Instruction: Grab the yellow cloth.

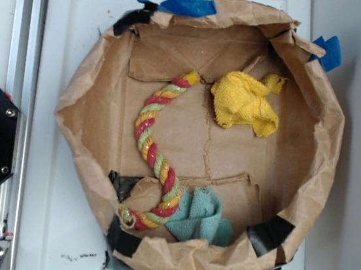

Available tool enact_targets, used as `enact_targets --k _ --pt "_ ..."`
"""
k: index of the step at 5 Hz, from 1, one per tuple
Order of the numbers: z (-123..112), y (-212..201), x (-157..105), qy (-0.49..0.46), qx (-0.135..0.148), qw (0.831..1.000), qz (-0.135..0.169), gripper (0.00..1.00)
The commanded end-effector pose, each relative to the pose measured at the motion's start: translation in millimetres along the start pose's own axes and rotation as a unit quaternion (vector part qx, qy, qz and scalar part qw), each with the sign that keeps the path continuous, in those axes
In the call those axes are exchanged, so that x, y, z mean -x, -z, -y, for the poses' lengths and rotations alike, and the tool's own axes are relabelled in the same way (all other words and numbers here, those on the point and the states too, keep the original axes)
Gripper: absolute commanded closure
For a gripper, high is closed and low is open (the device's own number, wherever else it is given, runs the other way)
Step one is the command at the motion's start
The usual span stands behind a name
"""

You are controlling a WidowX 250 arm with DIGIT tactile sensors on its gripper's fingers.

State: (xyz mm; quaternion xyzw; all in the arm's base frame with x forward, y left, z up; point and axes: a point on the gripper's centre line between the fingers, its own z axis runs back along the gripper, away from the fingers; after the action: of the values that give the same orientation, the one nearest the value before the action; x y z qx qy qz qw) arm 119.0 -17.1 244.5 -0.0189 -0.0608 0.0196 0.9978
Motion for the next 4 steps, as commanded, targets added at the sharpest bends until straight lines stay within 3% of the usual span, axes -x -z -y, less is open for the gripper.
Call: enact_targets --k 1,3,4 --pt "0.0 0.0 0.0 0.000 0.000 1.000 0.000 0.00" --pt "-8.5 64.5 -85.3 -0.004 -0.065 0.998 0.019 0.00" --pt "-14.6 81.2 -108.2 0.005 -0.063 0.997 0.032 0.00"
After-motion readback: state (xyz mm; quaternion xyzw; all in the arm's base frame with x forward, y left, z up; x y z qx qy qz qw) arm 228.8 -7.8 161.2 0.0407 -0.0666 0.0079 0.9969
